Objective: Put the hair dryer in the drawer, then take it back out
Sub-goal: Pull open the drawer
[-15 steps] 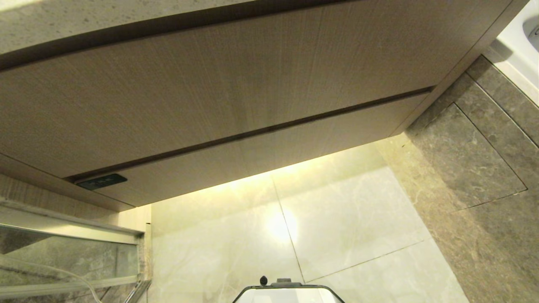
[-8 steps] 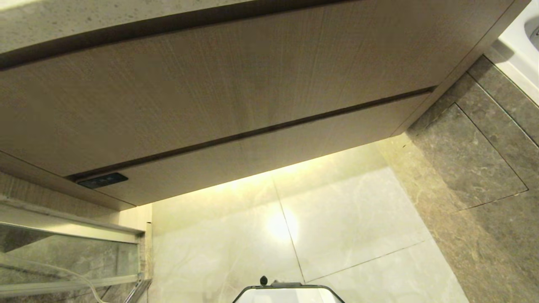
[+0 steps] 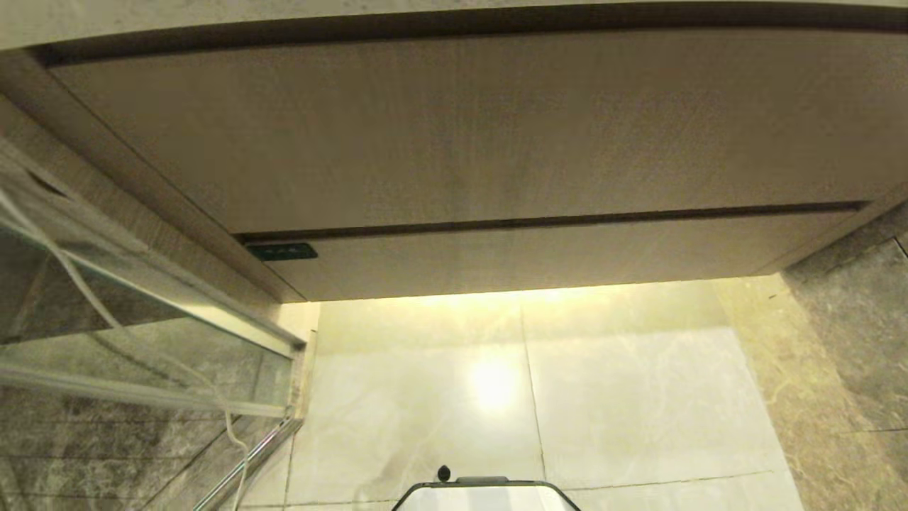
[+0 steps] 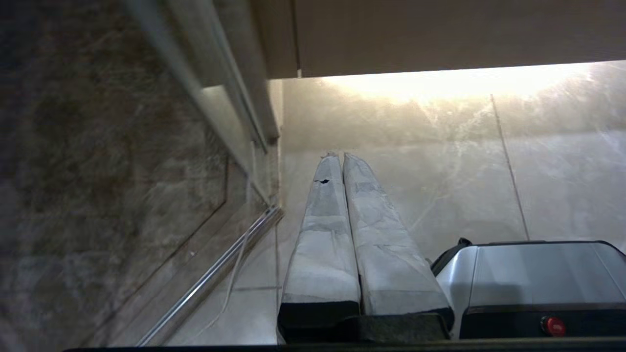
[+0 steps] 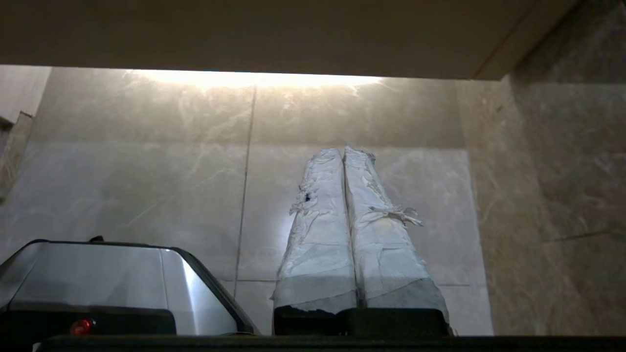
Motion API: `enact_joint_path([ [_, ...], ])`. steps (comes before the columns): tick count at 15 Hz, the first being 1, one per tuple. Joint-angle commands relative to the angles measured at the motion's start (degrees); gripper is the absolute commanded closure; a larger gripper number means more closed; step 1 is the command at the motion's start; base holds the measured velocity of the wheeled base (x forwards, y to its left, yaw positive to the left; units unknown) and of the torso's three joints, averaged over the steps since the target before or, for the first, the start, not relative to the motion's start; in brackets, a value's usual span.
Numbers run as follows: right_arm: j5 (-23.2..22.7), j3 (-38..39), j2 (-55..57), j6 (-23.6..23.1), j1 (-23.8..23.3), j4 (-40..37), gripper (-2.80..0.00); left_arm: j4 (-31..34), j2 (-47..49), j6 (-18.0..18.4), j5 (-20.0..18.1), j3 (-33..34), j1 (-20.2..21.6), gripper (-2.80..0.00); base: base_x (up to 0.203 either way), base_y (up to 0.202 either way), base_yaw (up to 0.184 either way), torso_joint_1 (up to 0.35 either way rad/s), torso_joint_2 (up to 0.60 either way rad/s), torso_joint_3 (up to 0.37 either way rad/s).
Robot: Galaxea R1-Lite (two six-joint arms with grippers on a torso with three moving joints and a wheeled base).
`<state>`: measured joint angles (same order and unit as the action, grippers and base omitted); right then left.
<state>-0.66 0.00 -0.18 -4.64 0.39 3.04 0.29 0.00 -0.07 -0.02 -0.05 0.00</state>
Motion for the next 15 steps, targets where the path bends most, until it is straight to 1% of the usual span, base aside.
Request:
enact_joint_path([
  [1, 0.0, 0.0, 0.3, 0.0, 0.0, -0.1, 0.00, 0.0, -0.1, 0.0, 0.0, 0.0, 0.0, 0.00, 0.003, -0.005, 0.118, -0.002, 0.00, 0.000],
  [2, 0.0, 0.0, 0.2, 0.2, 0.0, -0.4, 0.00, 0.0, -0.1, 0.1, 0.0, 0.0, 0.0, 0.00, 0.006, -0.006, 0.090, 0.002, 0.01, 0.002],
  [11, 0.0, 0.0, 0.2, 0.3, 0.0, -1.5, 0.00, 0.0, -0.1, 0.0, 0.0, 0.0, 0.0, 0.00, 0.000, 0.000, 0.000, 0.000, 0.00, 0.000],
  [13, 0.2, -0.3, 0.2, 1.1, 0.0, -3.2, 0.00, 0.0, -0.1, 0.1, 0.0, 0.0, 0.0, 0.00, 0.000, 0.000, 0.000, 0.000, 0.00, 0.000],
  [14, -0.3, -1.9, 0.4, 1.8, 0.0, -3.8, 0.00, 0.0, 0.0, 0.0, 0.0, 0.0, 0.0, 0.00, 0.000, 0.000, 0.000, 0.000, 0.00, 0.000],
  [15, -0.8, -5.3, 1.1, 2.0, 0.0, -4.3, 0.00, 0.0, -0.1, 0.0, 0.0, 0.0, 0.0, 0.00, 0.000, 0.000, 0.000, 0.000, 0.00, 0.000],
])
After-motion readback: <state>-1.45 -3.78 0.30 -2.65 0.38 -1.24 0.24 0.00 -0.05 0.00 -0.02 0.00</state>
